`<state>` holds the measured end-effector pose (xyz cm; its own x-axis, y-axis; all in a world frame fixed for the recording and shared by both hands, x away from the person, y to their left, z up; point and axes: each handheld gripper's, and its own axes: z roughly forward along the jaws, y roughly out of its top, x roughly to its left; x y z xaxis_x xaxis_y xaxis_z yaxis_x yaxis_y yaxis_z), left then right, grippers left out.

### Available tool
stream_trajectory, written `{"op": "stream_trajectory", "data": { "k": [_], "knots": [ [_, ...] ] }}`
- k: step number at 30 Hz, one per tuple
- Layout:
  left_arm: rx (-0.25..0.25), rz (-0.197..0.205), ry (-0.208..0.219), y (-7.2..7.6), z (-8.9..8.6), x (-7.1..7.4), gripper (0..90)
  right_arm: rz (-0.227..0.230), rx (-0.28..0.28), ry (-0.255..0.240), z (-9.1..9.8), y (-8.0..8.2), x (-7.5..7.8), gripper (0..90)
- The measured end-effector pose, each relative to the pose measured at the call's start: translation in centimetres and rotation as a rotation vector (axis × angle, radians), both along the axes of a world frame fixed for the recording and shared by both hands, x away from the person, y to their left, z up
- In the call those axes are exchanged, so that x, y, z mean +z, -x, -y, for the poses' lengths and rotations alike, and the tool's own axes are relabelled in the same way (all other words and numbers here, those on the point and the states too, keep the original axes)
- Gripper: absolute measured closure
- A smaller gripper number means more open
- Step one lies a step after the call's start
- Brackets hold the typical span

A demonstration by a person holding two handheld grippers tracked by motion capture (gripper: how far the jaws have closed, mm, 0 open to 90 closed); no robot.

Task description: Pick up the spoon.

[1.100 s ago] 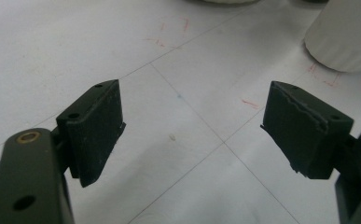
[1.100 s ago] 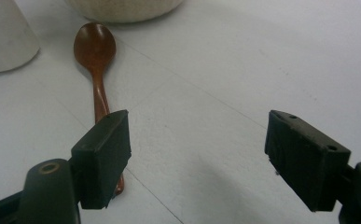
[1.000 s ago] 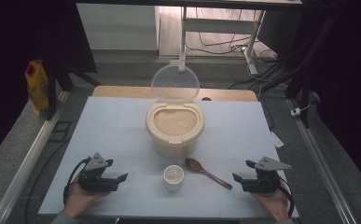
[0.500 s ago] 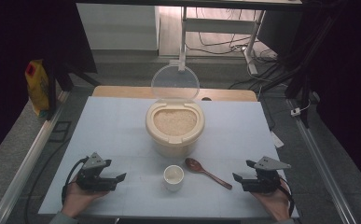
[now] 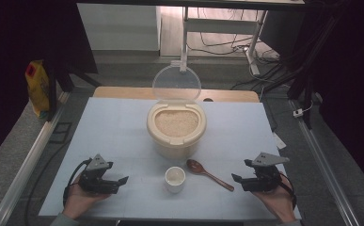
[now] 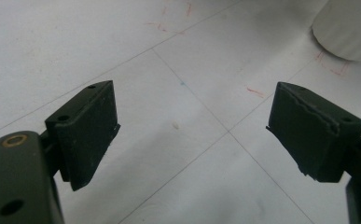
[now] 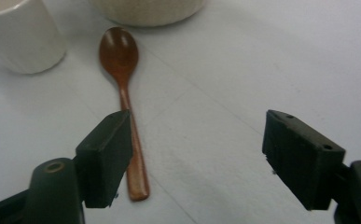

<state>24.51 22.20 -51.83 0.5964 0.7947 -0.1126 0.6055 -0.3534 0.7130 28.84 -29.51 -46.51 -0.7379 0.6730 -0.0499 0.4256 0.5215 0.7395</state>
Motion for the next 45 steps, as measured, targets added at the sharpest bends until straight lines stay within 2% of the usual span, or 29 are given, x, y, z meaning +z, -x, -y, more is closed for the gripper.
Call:
{"op": "stream_trajectory", "data": {
  "k": [6, 8, 10, 13, 18, 19, 23, 28, 30, 33, 34, 37, 41, 45],
  "knots": [
    [-0.002, -0.002, -0.008, -0.1, 0.1, -0.1, 14.7, -0.050, 0.048, 0.055, -1.5, -0.2, 0.7, 28.3],
    [-0.001, -0.004, -0.009, -0.1, 0.1, -0.1, 14.7, -0.051, 0.057, 0.062, -1.8, -0.2, 0.7, 28.5],
    [-0.002, -0.006, -0.012, -0.1, 0.1, -0.2, 14.5, -0.072, 0.090, 0.093, -2.7, -0.4, 0.7, 28.7],
    [-0.006, -0.015, -0.017, -0.2, 0.1, -0.3, 14.0, -0.093, 0.111, 0.116, -3.4, -0.7, 0.6, 28.9],
    [-0.012, -0.018, -0.022, -0.4, 0.3, -0.3, 13.2, -0.123, 0.135, 0.139, -4.2, -1.2, 0.7, 29.9],
    [-0.014, -0.018, -0.023, -0.4, 0.3, -0.4, 13.2, -0.150, 0.144, 0.152, -4.8, -1.7, 0.9, 30.0],
    [-0.017, -0.017, -0.027, -0.4, 0.4, -0.4, 13.2, -0.167, 0.153, 0.190, -5.8, -1.9, 1.0, 32.7],
    [-0.018, -0.015, -0.030, -0.4, 0.4, -0.4, 13.4, -0.182, 0.148, 0.209, -6.1, -1.9, 0.4, 35.6],
    [-0.018, -0.015, -0.034, -0.4, 0.4, -0.4, 13.4, -0.202, 0.153, 0.252, -6.3, -2.0, -0.3, 39.1],
    [-0.017, -0.017, -0.036, -0.4, 0.4, -0.4, 13.5, -0.219, 0.159, 0.267, -6.4, -2.1, -0.6, 41.4],
    [-0.016, -0.017, -0.038, -0.4, 0.4, -0.5, 13.5, -0.241, 0.165, 0.289, -6.6, -2.3, -1.0, 42.7],
    [-0.017, -0.018, -0.039, -0.4, 0.5, -0.5, 13.6, -0.255, 0.176, 0.306, -6.8, -2.4, -1.3, 44.1],
    [-0.017, -0.020, -0.042, -0.4, 0.4, -0.6, 13.7, -0.303, 0.190, 0.350, -7.0, -2.6, -2.2, 49.2],
    [-0.015, -0.018, -0.043, -0.4, 0.4, -0.6, 13.7, -0.316, 0.193, 0.363, -7.1, -2.7, -2.5, 54.2]
  ]
}}
